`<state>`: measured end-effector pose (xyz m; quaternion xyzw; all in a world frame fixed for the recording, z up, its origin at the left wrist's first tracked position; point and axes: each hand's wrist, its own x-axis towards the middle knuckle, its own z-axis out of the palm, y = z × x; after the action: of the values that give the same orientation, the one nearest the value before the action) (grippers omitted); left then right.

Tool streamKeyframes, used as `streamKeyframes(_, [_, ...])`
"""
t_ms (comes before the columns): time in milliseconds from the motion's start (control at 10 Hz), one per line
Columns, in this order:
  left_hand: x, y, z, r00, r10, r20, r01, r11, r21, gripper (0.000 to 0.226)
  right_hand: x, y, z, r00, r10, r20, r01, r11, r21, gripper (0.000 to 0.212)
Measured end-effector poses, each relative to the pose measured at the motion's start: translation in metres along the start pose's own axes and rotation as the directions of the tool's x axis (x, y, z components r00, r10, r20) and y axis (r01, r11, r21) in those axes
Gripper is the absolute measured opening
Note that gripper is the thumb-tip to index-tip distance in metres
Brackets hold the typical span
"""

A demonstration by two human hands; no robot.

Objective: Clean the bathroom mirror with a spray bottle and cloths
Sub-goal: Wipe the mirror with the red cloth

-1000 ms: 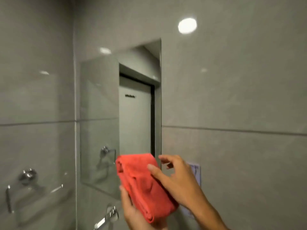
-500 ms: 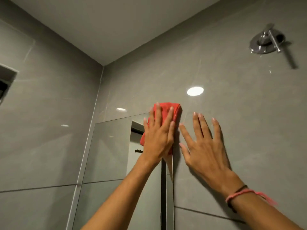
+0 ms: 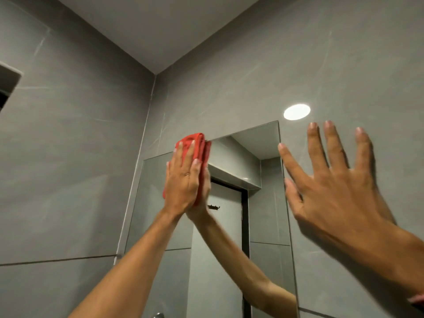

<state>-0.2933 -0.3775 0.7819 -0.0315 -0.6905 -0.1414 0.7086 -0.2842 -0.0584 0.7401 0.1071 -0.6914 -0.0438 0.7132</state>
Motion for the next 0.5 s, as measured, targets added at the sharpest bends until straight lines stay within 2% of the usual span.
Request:
streamKeyframes(200, [-0.038, -0.1, -0.014, 0.947, -0.317, -0.056, 0.313, 0.947, -0.069, 0.06, 0.004, 0.007, 0.023, 0.984, -0.057, -0.169, 0.049, 0.998, -0.05, 0.074])
streamKeyframes(300, [-0.082, -0.12, -0.018, 0.905, -0.421, -0.068, 0.416, 0.906, -0.075, 0.059, 0.005, 0.011, 0.042, 0.986, -0.028, -0.167, 0.028, 1.0, 0.002, 0.076])
streamKeyframes(400, [-0.145, -0.125, -0.025, 0.852, -0.522, -0.047, 0.519, 0.852, -0.065, 0.057, 0.013, 0.012, 0.066, 0.993, -0.024, -0.116, 0.039, 0.991, 0.128, 0.08])
streamKeyframes(500, [-0.232, -0.127, -0.034, 0.789, -0.614, -0.023, 0.613, 0.788, -0.058, 0.056, 0.004, 0.042, 0.092, 0.993, 0.014, -0.119, 0.006, 0.987, 0.163, 0.086])
